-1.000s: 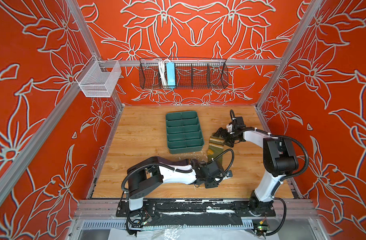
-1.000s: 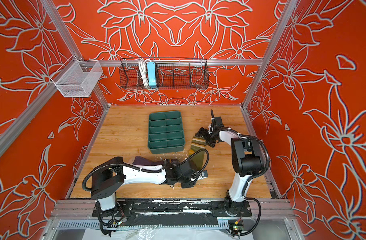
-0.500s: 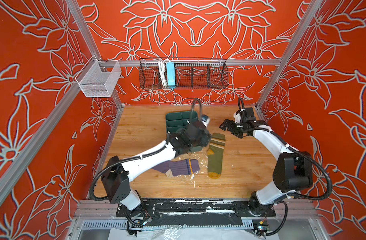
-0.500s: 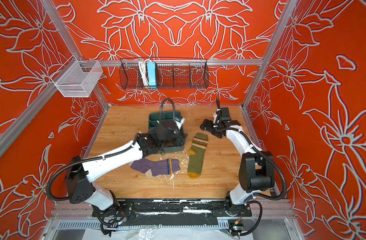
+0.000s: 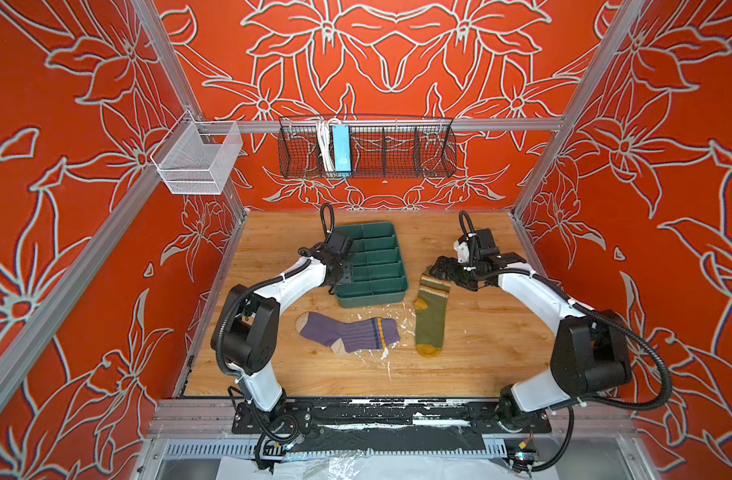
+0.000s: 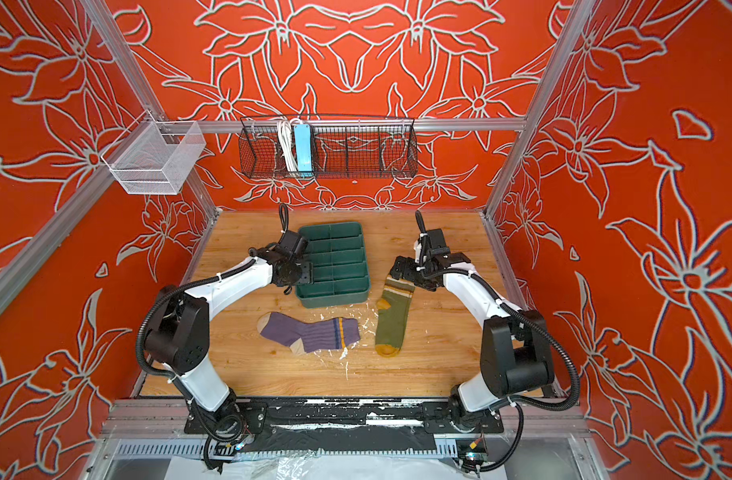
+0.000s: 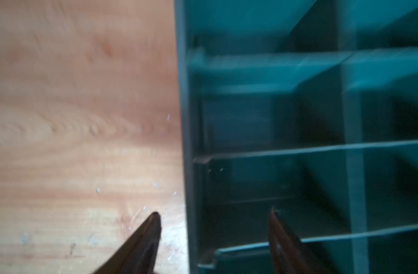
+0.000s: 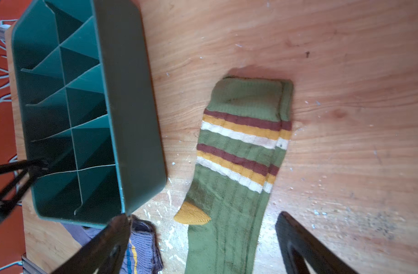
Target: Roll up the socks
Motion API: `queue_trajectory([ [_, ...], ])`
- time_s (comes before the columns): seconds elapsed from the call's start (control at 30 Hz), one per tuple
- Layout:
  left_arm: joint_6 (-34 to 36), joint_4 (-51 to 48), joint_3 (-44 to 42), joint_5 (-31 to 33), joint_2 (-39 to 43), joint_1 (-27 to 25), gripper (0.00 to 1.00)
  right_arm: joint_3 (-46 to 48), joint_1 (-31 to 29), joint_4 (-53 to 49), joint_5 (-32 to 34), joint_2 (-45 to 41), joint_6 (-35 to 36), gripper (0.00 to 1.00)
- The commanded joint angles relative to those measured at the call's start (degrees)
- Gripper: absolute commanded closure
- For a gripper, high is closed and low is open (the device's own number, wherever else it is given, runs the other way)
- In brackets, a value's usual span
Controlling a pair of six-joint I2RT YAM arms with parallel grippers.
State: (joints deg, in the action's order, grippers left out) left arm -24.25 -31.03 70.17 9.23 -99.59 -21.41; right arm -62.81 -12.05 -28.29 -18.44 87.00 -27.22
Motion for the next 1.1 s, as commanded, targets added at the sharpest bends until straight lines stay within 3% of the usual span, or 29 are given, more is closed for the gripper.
queue_trajectory([
  [0.0, -1.2, -0.4, 0.2, 0.2, -1.6, 0.7, 0.33, 0.2, -1.0, 1.4, 0.3, 0.8, -0.5, 0.02],
  [0.2, -1.9, 4.3, -1.4, -0.4, -2.6, 2.9, 0.43, 1.3, -2.3, 1.8, 0.7, 0.7, -0.5, 0.02],
  [0.43, 1.6, 2.2, 1.3, 3.4, -3.4, 4.2, 0.77, 3.8, -2.8, 3.7, 0.6, 0.4, -1.3, 0.02],
  [0.63, 8.2, 4.2, 0.8, 3.4, -3.1, 5.8, 0.96, 5.0, -3.0, 4.3, 0.6, -0.2, -1.5, 0.02],
  [0.83, 13.9, 3.7, 2.1, 6.3, -3.2, 8.5, 1.00, 8.1, -3.5, 3.2, 2.3, -3.5, -0.4, 0.02],
  [1.07, 18.0, 0.8, 6.0, 5.6, -5.5, 11.3, 0.93, 12.6, -3.5, 5.0, 0.5, -4.9, -2.0, 0.02],
])
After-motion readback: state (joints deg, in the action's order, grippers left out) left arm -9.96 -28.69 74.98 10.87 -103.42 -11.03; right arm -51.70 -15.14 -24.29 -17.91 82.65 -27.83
